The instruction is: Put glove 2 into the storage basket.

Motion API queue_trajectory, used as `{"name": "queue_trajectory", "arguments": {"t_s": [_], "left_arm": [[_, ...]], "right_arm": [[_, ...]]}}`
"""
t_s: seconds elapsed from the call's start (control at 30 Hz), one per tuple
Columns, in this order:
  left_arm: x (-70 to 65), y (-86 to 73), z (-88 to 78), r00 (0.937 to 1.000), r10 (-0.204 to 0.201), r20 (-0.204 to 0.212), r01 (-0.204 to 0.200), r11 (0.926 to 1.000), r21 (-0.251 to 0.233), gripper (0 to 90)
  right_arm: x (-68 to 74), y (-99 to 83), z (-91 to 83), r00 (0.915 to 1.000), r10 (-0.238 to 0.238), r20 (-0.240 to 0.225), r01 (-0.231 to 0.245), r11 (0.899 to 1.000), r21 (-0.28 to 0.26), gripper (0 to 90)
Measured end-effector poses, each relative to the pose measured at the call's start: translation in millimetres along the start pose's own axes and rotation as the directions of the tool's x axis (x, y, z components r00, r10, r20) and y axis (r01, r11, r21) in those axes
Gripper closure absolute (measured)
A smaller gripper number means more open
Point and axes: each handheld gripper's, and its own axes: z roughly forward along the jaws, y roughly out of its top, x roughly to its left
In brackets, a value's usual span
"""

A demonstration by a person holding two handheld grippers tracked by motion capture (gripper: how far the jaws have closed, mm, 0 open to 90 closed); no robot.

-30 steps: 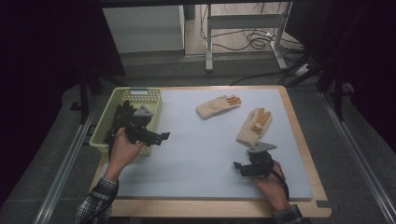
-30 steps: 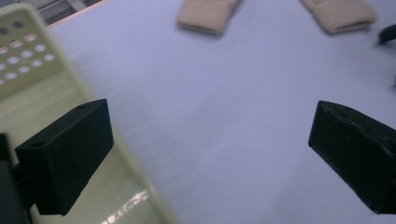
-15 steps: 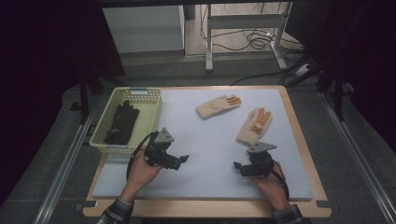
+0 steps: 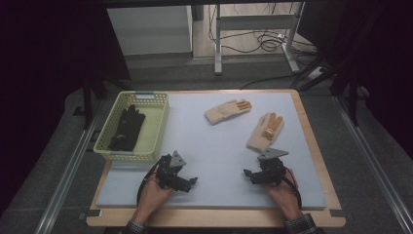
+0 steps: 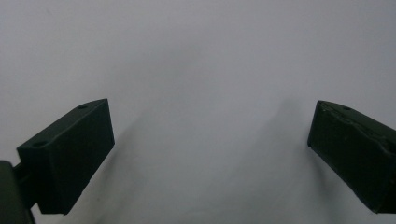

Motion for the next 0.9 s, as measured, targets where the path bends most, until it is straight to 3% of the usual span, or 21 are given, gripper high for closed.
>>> {"name": "queue_trajectory", "arguments": {"t_s": [0.07,0.17,0.43,0.67,0.9], "left_arm": [[0.6,-1.3,-0.6,1.0000,-0.004,-0.005,0.004,1.0000,-0.002,0.7],[4.7,-2.8,1.0,0.9987,-0.041,0.029,0.041,0.9991,0.002,1.1],[4.7,-3.3,1.2,0.9987,-0.041,0.029,0.041,0.9992,-0.001,0.7],[4.8,-3.4,1.2,0.9987,-0.041,0.029,0.041,0.9992,-0.002,0.7],[4.9,-3.4,1.2,0.9987,-0.041,0.030,0.041,0.9992,-0.001,0.7]], "right_arm": [[-0.1,0.1,0.0,1.0000,0.001,-0.001,-0.001,1.000,0.001,19.8],[-0.2,0.2,0.0,1.0000,0.002,-0.002,-0.002,1.000,0.002,19.8],[1.1,3.2,0.6,0.9999,0.016,0.001,-0.016,1.000,0.007,20.3],[4.3,21.5,10.0,0.9994,0.014,-0.032,-0.015,1.000,-0.001,22.5],[1.3,51.1,22.6,0.9986,0.028,-0.046,-0.028,1.000,-0.008,27.8]]}}
